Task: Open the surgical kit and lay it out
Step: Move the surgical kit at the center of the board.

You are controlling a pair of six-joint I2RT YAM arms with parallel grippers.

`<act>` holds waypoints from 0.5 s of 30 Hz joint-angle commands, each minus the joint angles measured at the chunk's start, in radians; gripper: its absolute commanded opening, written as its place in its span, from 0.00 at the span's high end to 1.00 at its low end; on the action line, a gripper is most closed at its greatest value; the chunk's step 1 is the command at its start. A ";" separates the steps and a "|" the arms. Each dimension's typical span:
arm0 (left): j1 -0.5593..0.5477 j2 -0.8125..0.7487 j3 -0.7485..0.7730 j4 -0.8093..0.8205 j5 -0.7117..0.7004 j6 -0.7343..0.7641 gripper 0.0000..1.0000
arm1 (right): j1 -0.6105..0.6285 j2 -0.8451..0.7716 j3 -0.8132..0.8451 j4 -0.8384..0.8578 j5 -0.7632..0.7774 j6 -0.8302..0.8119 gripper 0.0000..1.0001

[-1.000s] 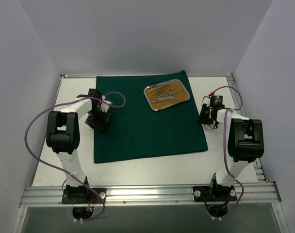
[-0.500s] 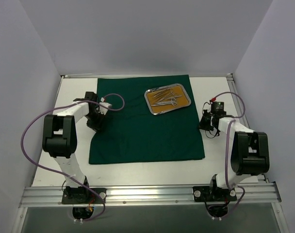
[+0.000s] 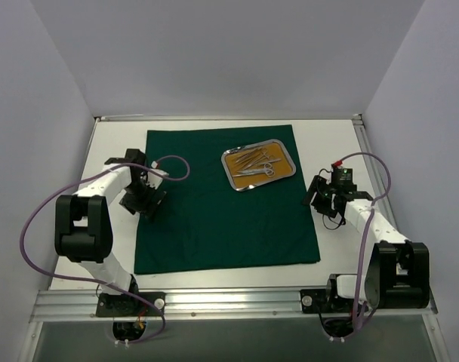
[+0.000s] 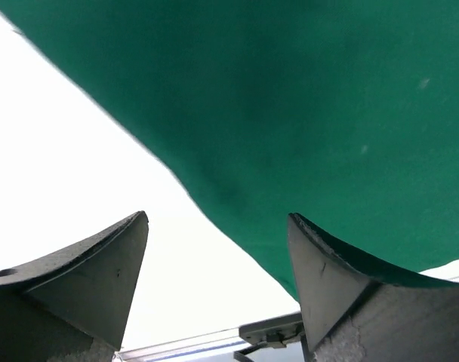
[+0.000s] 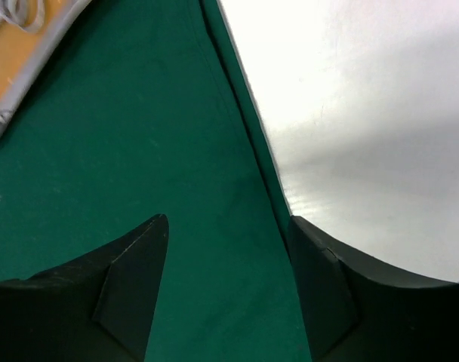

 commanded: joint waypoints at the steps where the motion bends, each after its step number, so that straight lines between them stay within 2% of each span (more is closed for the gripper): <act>1: -0.001 -0.056 0.146 -0.024 -0.024 -0.019 0.17 | 0.005 -0.026 0.111 -0.042 0.067 -0.022 0.39; 3: -0.023 -0.059 0.263 -0.018 -0.001 -0.056 0.19 | 0.005 0.012 0.206 -0.028 0.078 -0.051 0.39; 5: -0.098 -0.045 0.344 -0.004 0.021 -0.088 0.28 | 0.030 0.060 0.277 0.005 0.057 -0.111 0.40; 8: -0.217 0.060 0.482 0.047 0.074 -0.185 0.37 | 0.030 0.220 0.436 0.025 -0.044 -0.209 0.52; 12: -0.271 0.244 0.664 0.087 0.191 -0.341 0.35 | 0.029 0.498 0.681 0.016 -0.156 -0.277 0.62; 13: -0.279 0.283 0.744 0.091 0.205 -0.374 0.35 | 0.029 0.535 0.718 0.024 -0.192 -0.281 0.62; 15: -0.285 0.379 0.809 0.103 0.206 -0.473 0.34 | 0.027 0.642 0.786 0.027 -0.220 -0.307 0.62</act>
